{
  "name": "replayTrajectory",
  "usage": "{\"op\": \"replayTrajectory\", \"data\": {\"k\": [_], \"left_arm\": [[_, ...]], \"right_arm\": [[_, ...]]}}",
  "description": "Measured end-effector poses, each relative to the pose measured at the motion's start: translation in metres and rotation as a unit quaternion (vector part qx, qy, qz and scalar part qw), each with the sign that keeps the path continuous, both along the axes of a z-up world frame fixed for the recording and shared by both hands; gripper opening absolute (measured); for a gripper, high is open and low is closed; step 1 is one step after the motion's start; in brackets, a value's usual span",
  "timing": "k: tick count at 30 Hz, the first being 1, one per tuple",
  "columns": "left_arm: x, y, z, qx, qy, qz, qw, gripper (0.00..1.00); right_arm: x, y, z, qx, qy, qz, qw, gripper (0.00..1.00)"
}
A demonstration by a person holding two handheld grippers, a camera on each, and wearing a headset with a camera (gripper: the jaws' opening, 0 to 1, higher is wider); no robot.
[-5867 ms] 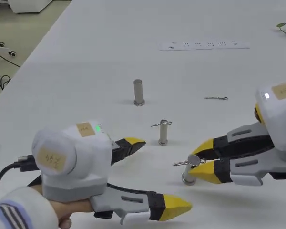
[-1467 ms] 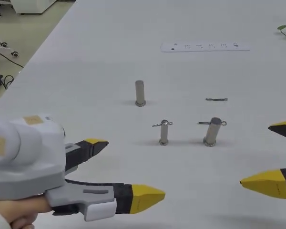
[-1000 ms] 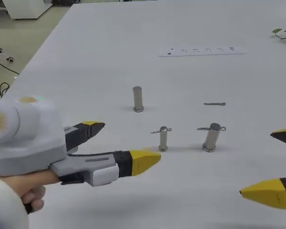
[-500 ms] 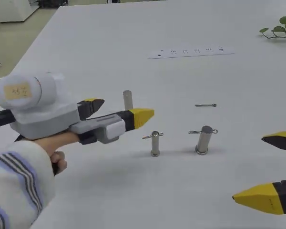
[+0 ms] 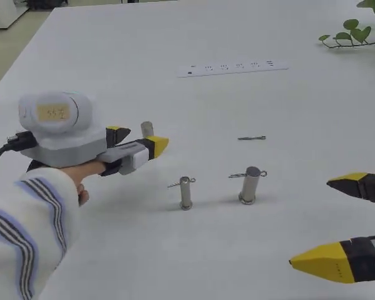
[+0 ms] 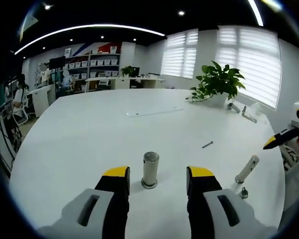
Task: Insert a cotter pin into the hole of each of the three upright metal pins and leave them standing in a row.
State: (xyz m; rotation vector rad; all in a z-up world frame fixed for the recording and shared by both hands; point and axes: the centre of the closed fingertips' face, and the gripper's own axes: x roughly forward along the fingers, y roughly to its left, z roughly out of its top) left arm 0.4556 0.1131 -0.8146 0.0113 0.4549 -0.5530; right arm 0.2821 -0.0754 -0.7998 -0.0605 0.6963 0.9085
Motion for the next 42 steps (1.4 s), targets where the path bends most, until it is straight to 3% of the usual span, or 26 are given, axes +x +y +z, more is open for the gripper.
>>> {"op": "replayTrajectory", "data": {"k": [5, 9, 15, 19, 23, 29, 38, 42], "left_arm": [[0.006, -0.001, -0.012, 0.023, 0.002, -0.005, 0.9997, 0.34], [0.01, -0.002, -0.02, 0.029, 0.008, -0.003, 0.9995, 0.28], [0.014, -0.001, -0.022, 0.042, 0.005, 0.003, 0.9991, 0.27], [0.016, -0.004, -0.022, 0.042, 0.003, 0.001, 0.9991, 0.22], [0.019, -0.001, -0.021, 0.057, 0.001, 0.008, 0.9983, 0.13], [0.017, -0.001, -0.021, 0.058, 0.006, 0.001, 0.9983, 0.12], [0.017, -0.002, -0.021, 0.068, -0.001, -0.016, 0.9976, 0.11], [0.019, 0.003, -0.021, 0.066, 0.001, -0.003, 0.9978, 0.11]], "right_arm": [[0.0, -0.001, 0.001, 0.001, 0.001, -0.003, 1.0, 0.97], [-0.001, -0.003, 0.0, -0.002, 0.004, -0.004, 1.0, 0.97], [-0.001, -0.006, -0.001, 0.001, 0.009, -0.012, 0.9999, 0.96], [-0.001, -0.006, -0.001, 0.002, 0.01, -0.015, 0.9998, 0.96], [0.0, -0.005, 0.0, 0.002, 0.008, -0.015, 0.9998, 0.95], [0.0, -0.003, 0.002, 0.01, 0.006, -0.017, 0.9998, 0.94], [0.0, -0.004, 0.002, 0.005, 0.003, -0.021, 0.9998, 0.94], [0.001, -0.006, 0.004, 0.008, -0.003, -0.027, 0.9996, 0.94]]}}
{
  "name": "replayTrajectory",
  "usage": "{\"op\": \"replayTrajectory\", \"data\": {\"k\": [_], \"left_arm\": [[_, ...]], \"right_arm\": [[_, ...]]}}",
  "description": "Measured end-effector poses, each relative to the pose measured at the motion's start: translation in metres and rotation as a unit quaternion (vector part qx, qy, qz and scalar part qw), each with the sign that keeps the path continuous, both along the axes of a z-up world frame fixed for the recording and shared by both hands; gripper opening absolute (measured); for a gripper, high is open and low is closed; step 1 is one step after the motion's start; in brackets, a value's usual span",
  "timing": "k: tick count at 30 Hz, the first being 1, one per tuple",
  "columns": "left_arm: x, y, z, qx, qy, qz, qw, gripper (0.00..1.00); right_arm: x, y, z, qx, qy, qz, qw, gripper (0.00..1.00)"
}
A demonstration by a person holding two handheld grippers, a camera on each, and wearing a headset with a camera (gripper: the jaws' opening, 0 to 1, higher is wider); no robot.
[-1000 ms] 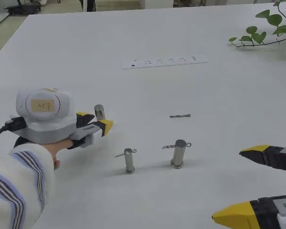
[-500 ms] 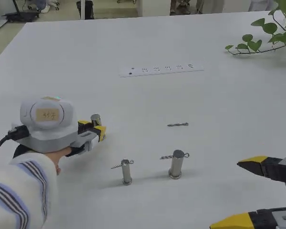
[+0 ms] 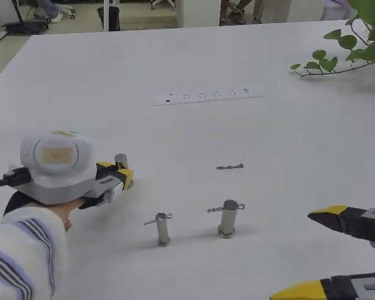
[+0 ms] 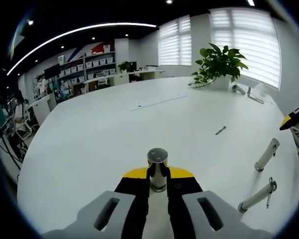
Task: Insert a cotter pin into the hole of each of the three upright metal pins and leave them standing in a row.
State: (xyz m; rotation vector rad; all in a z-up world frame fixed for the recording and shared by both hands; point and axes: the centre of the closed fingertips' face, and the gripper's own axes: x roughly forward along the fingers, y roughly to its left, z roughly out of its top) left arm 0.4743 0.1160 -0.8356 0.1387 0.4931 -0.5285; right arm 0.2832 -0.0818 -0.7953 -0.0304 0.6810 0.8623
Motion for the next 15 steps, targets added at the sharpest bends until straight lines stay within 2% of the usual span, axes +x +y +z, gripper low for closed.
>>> {"op": "replayTrajectory", "data": {"k": [2, 4, 5, 9, 11, 15], "left_arm": [[0.0, 0.003, 0.0, 0.007, 0.0, 0.005, 1.0, 0.1], [0.001, 0.009, 0.001, 0.028, -0.005, 0.012, 0.9995, 0.1], [0.0, 0.01, 0.001, 0.028, -0.004, 0.014, 0.9995, 0.1], [-0.004, 0.016, 0.004, 0.022, 0.001, 0.025, 0.9994, 0.1], [-0.008, 0.015, 0.009, 0.0, 0.011, 0.024, 0.9997, 0.1], [-0.016, 0.016, 0.022, 0.003, 0.0, 0.017, 0.9999, 0.1]], "right_arm": [[-0.001, -0.001, 0.001, 0.002, -0.001, 0.0, 1.0, 0.94], [-0.002, -0.001, 0.002, 0.002, -0.002, 0.002, 1.0, 0.94], [-0.002, -0.001, 0.001, 0.001, -0.002, 0.003, 1.0, 0.94], [-0.004, -0.002, 0.001, 0.002, -0.001, 0.005, 1.0, 0.94], [-0.004, -0.002, 0.001, 0.003, -0.002, 0.007, 1.0, 0.94], [-0.003, 0.0, 0.003, 0.007, -0.007, 0.008, 0.9999, 0.94]]}}
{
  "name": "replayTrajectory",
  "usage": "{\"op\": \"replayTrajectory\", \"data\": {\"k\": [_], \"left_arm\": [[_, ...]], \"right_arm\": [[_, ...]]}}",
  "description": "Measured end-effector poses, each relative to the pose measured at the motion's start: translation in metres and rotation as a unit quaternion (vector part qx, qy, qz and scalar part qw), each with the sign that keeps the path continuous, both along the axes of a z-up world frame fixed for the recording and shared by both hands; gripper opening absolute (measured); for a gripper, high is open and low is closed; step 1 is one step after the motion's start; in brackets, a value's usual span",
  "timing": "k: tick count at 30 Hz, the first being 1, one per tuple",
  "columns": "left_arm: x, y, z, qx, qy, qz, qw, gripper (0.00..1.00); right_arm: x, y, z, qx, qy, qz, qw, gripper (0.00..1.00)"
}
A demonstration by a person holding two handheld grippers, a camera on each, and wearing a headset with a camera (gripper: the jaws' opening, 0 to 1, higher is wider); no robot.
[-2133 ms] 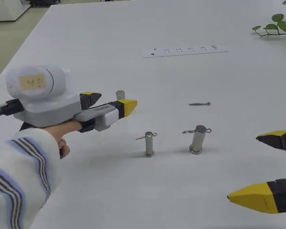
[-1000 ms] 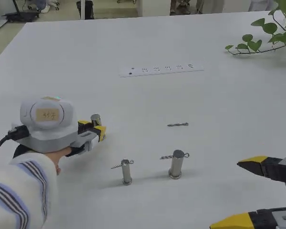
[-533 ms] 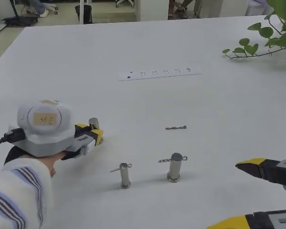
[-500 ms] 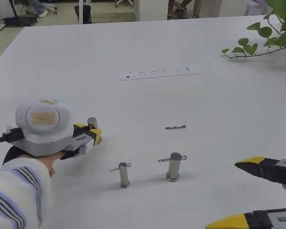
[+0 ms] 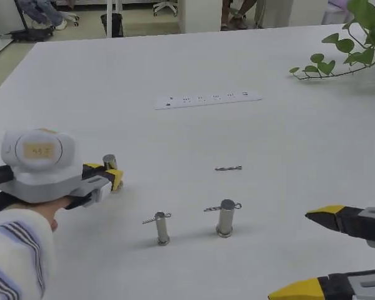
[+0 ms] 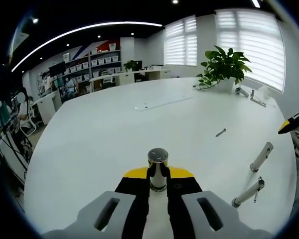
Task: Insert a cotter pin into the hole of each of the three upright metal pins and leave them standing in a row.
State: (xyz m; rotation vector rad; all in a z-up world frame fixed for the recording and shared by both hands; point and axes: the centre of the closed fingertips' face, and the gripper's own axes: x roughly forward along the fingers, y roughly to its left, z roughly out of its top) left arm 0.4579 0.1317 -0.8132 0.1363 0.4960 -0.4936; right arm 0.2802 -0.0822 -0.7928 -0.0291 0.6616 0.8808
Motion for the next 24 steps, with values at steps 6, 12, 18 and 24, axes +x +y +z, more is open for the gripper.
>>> {"op": "replayTrajectory", "data": {"k": [6, 12, 18, 24], "left_arm": [[-0.016, 0.006, 0.015, 0.009, -0.008, -0.008, 0.9999, 0.1], [-0.045, 0.012, 0.029, -0.016, 0.002, 0.015, 0.9998, 0.1], [-0.081, 0.015, 0.028, -0.022, 0.015, 0.036, 0.999, 0.1], [-0.112, 0.011, 0.027, -0.059, 0.032, 0.057, 0.9961, 0.1]], "right_arm": [[-0.001, 0.004, 0.001, 0.004, -0.006, 0.008, 0.9999, 0.94], [-0.003, 0.007, 0.001, 0.005, -0.007, 0.015, 0.9998, 0.94], [-0.002, 0.008, 0.005, 0.011, -0.015, 0.017, 0.9997, 0.94], [-0.003, 0.009, 0.004, 0.014, -0.013, 0.02, 0.9996, 0.94]]}}
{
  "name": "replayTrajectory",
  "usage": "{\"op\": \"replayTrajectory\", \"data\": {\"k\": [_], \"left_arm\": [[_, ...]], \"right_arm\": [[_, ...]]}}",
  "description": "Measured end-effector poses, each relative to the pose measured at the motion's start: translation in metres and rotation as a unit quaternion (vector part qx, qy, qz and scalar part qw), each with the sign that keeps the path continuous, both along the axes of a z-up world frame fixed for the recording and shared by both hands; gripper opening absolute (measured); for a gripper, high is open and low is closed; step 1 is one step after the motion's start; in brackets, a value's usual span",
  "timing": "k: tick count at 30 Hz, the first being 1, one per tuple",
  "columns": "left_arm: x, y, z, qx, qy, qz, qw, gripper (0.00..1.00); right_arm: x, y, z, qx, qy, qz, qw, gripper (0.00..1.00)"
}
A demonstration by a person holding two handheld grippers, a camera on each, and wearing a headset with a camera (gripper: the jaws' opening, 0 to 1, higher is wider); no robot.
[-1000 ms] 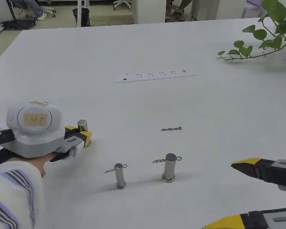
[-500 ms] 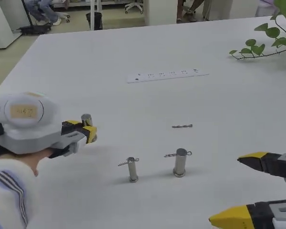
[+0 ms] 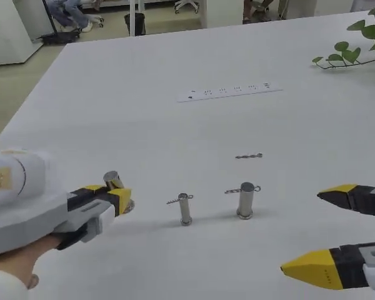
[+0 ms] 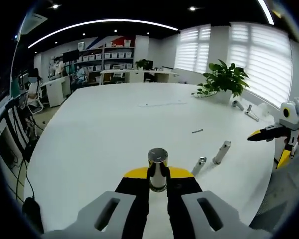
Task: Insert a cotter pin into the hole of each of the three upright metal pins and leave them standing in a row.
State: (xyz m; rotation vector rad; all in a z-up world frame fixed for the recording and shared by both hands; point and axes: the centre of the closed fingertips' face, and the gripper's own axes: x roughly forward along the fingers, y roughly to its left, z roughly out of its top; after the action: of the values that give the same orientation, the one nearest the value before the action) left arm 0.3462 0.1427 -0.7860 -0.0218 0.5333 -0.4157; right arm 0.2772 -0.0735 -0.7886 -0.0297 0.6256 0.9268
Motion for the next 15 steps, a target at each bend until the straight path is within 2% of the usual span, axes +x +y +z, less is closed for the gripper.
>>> {"op": "replayTrajectory", "data": {"k": [2, 6, 8, 9, 12, 15], "left_arm": [[-0.009, -0.002, -0.006, 0.019, 0.006, -0.006, 0.9998, 0.1], [-0.022, -0.008, -0.011, 0.014, 0.012, -0.01, 0.9998, 0.1], [-0.028, -0.011, -0.019, 0.012, 0.031, -0.011, 0.9994, 0.1], [-0.03, -0.012, -0.022, 0.012, 0.037, -0.013, 0.9992, 0.1], [-0.034, -0.018, -0.028, 0.02, 0.04, -0.02, 0.9988, 0.1], [-0.035, -0.023, -0.035, 0.017, 0.048, -0.022, 0.9985, 0.1]], "right_arm": [[0.0, 0.0, 0.0, 0.001, 0.0, 0.001, 1.0, 0.94], [-0.002, 0.001, -0.002, 0.001, 0.003, 0.005, 1.0, 0.94], [-0.002, 0.002, -0.003, 0.002, 0.003, 0.005, 1.0, 0.94], [-0.002, 0.003, -0.003, 0.003, 0.004, 0.005, 1.0, 0.94], [-0.002, 0.004, -0.002, 0.004, 0.004, 0.007, 1.0, 0.94], [-0.004, 0.006, -0.001, 0.01, 0.007, 0.009, 0.9999, 0.94]]}}
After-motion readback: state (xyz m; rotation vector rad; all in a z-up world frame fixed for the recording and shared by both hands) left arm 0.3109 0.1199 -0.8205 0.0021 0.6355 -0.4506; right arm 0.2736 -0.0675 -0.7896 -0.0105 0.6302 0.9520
